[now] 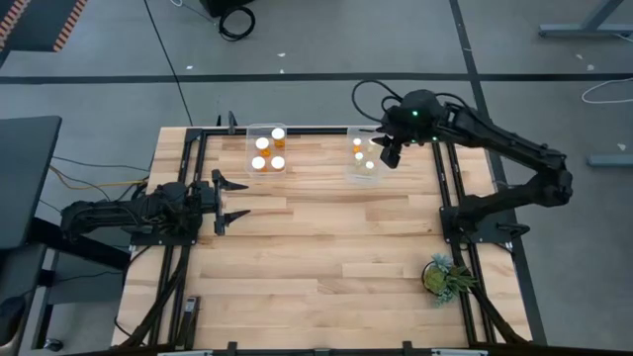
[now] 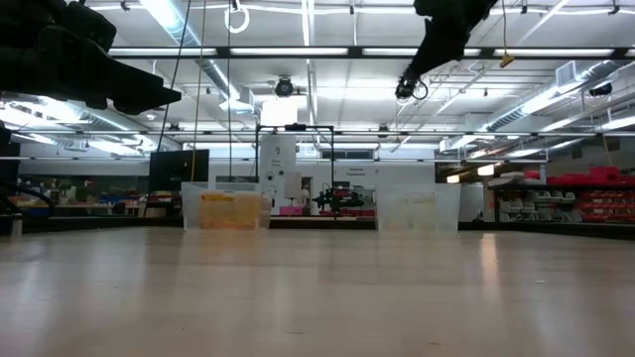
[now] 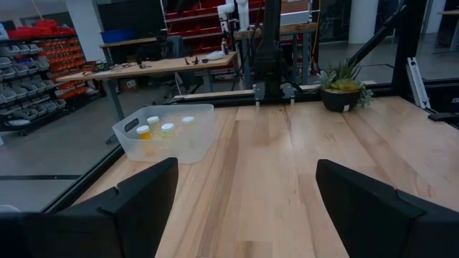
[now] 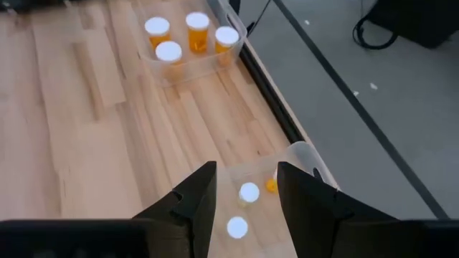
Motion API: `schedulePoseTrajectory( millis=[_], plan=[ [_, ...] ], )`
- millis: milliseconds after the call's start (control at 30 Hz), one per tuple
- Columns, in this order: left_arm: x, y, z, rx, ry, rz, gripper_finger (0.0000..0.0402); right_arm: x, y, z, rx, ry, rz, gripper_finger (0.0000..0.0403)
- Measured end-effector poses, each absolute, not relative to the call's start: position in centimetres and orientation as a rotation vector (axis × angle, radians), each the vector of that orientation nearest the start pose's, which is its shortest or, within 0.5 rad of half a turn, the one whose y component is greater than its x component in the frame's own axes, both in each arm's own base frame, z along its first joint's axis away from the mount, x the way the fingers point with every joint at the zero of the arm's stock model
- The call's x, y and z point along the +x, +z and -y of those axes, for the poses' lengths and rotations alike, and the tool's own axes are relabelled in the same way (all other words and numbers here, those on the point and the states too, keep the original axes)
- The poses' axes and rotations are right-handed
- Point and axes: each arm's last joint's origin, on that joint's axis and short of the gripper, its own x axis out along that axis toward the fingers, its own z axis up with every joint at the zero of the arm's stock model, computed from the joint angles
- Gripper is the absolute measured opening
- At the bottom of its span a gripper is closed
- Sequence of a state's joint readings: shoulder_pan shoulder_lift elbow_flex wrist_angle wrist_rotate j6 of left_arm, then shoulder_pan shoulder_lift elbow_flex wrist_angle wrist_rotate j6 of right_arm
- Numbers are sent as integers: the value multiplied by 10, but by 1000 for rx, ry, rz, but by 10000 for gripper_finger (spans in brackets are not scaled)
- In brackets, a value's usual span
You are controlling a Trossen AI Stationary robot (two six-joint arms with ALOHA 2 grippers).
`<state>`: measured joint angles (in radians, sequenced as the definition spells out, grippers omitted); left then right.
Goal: Pick and place medicine bottles into bin by pill shape (circle, oval)
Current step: Return to Home Position
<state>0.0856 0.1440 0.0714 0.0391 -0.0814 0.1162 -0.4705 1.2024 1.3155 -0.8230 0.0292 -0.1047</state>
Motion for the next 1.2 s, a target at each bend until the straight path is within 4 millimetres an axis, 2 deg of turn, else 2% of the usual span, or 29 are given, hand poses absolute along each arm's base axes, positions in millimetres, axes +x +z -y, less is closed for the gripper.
schedulePoseTrajectory(
  millis=[500,1200],
  plan=[
    [103,180,-11,116,165,-43,341,171,404,83,34,-395,-562,155],
    [103,180,-11,116,165,-43,341,122,424,56,25,-313,-436,155]
  ],
)
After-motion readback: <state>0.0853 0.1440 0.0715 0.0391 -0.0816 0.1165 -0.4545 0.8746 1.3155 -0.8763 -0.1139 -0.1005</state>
